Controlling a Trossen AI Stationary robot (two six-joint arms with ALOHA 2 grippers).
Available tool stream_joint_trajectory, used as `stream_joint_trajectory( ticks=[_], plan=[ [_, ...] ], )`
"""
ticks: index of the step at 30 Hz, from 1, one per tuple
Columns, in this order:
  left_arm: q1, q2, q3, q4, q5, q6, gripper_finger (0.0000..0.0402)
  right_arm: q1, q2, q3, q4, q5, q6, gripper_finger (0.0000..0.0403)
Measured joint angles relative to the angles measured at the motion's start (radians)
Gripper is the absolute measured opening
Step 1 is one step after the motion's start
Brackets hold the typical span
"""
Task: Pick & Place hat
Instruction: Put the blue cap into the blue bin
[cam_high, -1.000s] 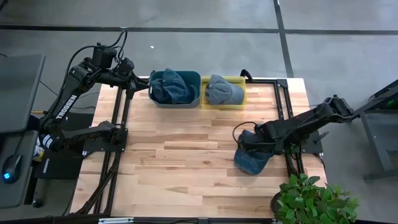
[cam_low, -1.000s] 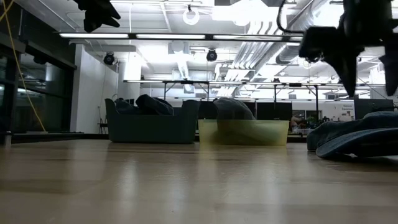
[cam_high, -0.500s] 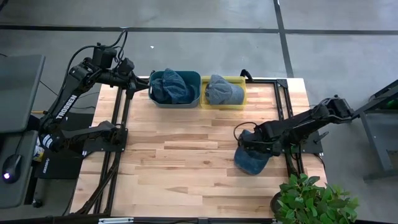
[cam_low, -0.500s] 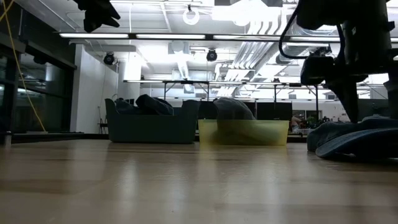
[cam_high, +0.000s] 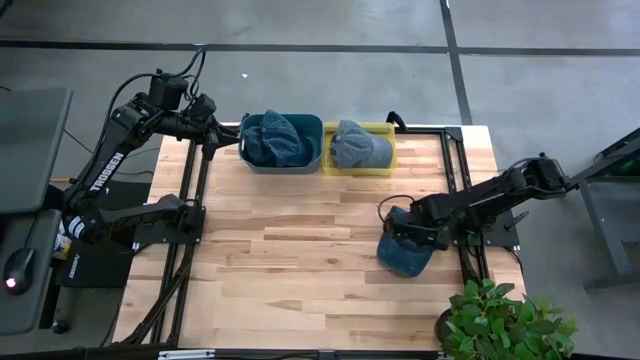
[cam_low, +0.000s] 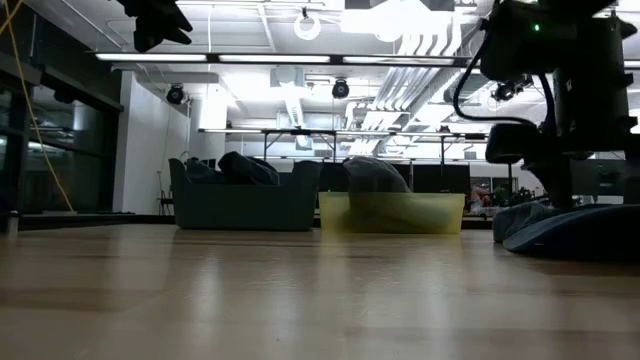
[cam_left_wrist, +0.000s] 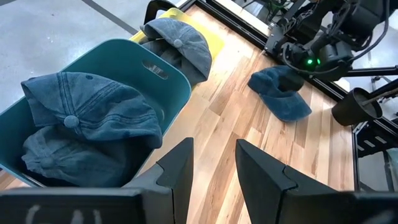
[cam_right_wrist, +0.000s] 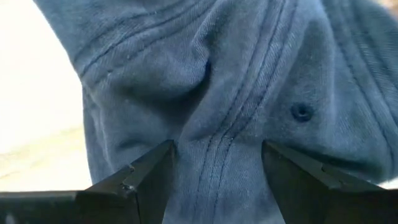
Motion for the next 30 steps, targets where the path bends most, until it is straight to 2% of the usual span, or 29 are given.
stream_joint_trajectory(
  ticks=[7, 13, 18, 27, 30],
  plan=[
    [0.0, 0.0, 0.0, 0.0, 0.0, 0.0, 0.0117, -0.003, -0.004, -0.097, 0.152, -0.02, 0.004, 0.0236],
    [0.0, 0.0, 0.0, 0.0, -0.001, 0.0, 0.0117, -0.003, -0.006, -0.131, 0.181, -0.028, 0.007, 0.0223],
    [0.0, 0.002, 0.0, 0.0, -0.003, 0.0, 0.0117, -0.003, -0.006, -0.136, 0.178, -0.026, -0.002, 0.0171],
    [0.0, 0.002, 0.0, 0.001, -0.005, 0.0, 0.0117, -0.002, -0.003, -0.139, 0.183, 0.023, -0.047, 0.0024],
    [0.0, 0.002, 0.0, 0.001, -0.004, 0.0, 0.0117, -0.002, -0.003, -0.139, 0.183, 0.024, -0.061, 0.0015]
  ],
)
